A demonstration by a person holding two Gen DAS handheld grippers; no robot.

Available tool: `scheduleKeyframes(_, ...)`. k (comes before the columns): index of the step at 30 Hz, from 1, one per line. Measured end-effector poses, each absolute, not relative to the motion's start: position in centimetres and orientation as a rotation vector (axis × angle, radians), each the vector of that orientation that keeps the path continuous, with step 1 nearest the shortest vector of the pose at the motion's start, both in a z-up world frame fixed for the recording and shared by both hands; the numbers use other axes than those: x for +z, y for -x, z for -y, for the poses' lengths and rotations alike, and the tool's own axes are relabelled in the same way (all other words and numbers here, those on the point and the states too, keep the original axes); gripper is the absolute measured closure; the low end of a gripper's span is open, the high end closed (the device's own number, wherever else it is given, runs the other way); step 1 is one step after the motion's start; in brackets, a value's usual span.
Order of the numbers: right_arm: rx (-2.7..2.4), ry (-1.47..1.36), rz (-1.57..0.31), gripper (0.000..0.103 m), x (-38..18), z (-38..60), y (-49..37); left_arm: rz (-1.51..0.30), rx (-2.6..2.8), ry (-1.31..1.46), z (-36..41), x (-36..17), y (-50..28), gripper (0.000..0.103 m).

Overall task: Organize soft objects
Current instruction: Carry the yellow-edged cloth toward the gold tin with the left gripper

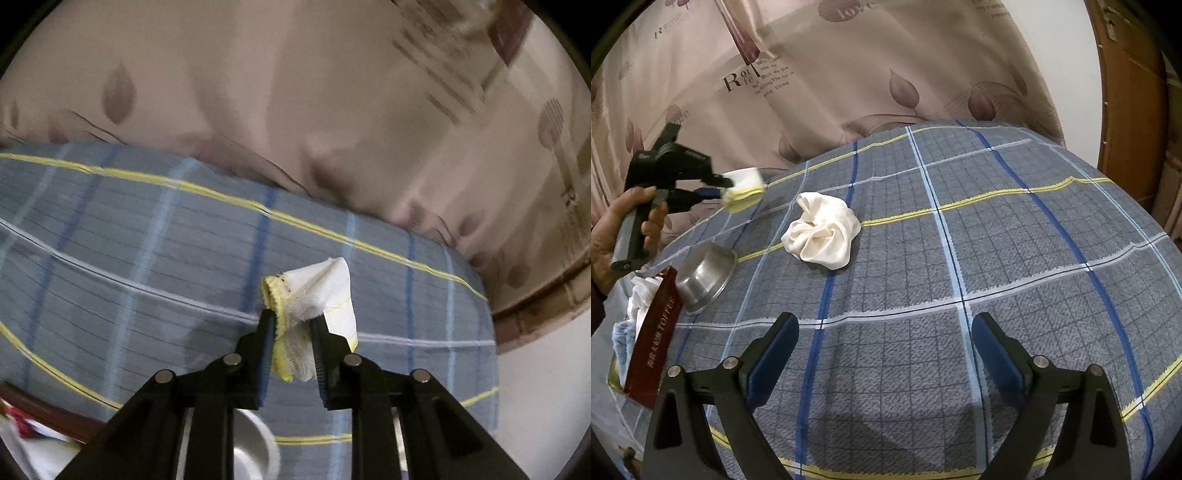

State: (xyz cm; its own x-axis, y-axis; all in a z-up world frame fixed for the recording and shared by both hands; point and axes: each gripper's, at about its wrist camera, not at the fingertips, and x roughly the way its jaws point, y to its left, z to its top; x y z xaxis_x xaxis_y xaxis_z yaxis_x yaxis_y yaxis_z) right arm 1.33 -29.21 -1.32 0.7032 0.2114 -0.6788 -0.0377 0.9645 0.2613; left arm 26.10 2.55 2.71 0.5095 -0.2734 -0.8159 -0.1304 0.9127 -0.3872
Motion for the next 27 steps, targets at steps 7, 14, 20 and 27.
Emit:
scheduleKeyframes(7, 0.127, -0.223, -0.798, 0.009, -1.6, 29.1, -1.7, -0.974, 0.045, 0.406, -9.3, 3.7, -24.3, 0.083)
scheduleKeyframes(14, 0.09, -0.217, -0.838, 0.009, -2.0, 29.1, -2.2, -0.908, 0.133, 0.44, -15.2, 5.2, -20.3, 0.083)
scheduleKeyframes(20, 0.116, -0.222, -0.864, 0.009, -1.8, 29.1, -2.7, -0.866, 0.144, 0.463, -17.9, 6.6, -16.1, 0.083)
scheduleKeyframes(27, 0.189, -0.205, -0.861, 0.009, 0.1, 26.6, -5.6, -0.811, 0.113, 0.533, -19.5, 7.8, -9.9, 0.083)
